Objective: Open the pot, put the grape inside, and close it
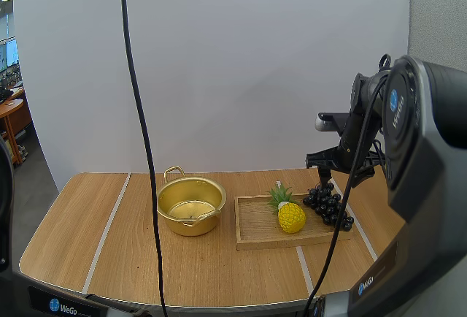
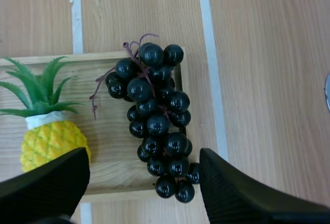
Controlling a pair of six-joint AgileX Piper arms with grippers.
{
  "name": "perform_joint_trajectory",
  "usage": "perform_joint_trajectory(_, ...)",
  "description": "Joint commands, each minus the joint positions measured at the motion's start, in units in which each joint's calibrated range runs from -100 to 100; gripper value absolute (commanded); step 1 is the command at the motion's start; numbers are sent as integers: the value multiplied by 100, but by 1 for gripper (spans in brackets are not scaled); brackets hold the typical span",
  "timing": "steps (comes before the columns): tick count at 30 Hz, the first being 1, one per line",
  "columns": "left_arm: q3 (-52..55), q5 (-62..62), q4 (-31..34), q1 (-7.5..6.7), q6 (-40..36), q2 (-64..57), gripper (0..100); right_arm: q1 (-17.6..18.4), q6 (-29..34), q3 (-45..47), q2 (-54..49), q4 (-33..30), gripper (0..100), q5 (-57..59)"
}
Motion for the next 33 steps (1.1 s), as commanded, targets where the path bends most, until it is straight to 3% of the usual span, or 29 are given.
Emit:
perform_joint_trajectory(1, -40, -270, 28, -21, -13, -48, 0, -24, -152, -72, 160, 14, 100, -210)
perform_joint_trajectory(33, -40, -270, 28, -21, -13, -48, 0, -24, -603, -391, 1543, 54, 100, -699)
